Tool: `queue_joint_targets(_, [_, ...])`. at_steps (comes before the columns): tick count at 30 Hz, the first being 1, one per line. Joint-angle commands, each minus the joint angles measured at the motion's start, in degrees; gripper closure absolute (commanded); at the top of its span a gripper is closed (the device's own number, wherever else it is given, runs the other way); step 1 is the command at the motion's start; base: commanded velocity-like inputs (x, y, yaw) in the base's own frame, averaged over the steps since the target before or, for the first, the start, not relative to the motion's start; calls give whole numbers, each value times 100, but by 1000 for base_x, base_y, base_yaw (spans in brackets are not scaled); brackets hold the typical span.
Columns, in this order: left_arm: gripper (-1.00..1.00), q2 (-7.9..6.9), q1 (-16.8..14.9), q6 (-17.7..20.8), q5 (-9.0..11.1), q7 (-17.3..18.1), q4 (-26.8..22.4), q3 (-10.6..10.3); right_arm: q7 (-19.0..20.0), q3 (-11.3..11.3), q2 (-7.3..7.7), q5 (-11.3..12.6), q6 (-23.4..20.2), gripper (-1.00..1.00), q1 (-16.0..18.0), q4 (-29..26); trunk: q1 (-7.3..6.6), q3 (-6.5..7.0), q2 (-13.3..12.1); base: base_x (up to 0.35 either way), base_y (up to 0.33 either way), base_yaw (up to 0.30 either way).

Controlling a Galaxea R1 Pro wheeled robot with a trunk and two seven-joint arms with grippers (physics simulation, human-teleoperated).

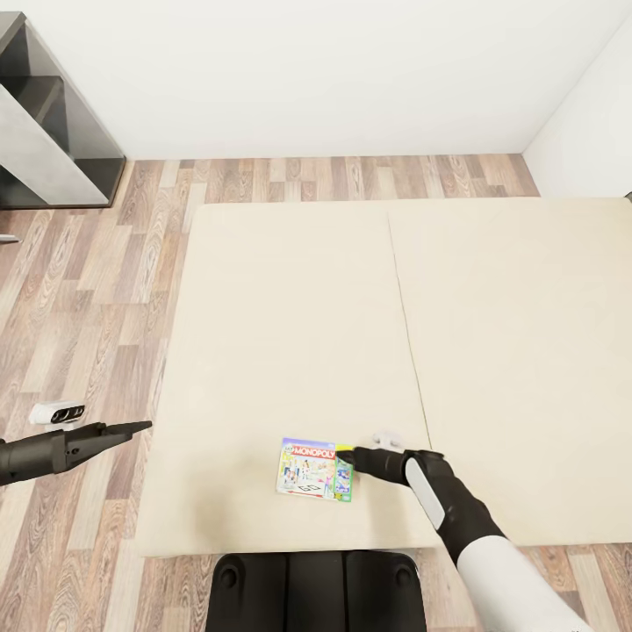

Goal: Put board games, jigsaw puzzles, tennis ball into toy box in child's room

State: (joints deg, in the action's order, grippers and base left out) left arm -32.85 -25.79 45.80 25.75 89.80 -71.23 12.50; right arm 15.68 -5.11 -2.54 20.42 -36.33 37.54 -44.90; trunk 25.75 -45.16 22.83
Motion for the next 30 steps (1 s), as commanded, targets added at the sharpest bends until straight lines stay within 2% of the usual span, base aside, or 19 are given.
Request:
queue_joint_targets(1, [-100, -2, -2, 61, 0, 20, -2, -2, 7, 2, -22, -1, -28, -100, 8, -5, 3, -6, 9, 0, 0, 0])
queue_joint_targets(12, [-100, -2, -2, 61, 0, 20, -3, -2, 6, -13, -154, -1, -30, -100, 146, 69, 3, -6, 9, 0, 0, 0])
queue_joint_targets(30, [-100, -2, -4, 61, 0, 20, 0, 1, 6, -18, -173, -8, 5, -100, 166, 253, 3, -6, 9, 0, 0, 0])
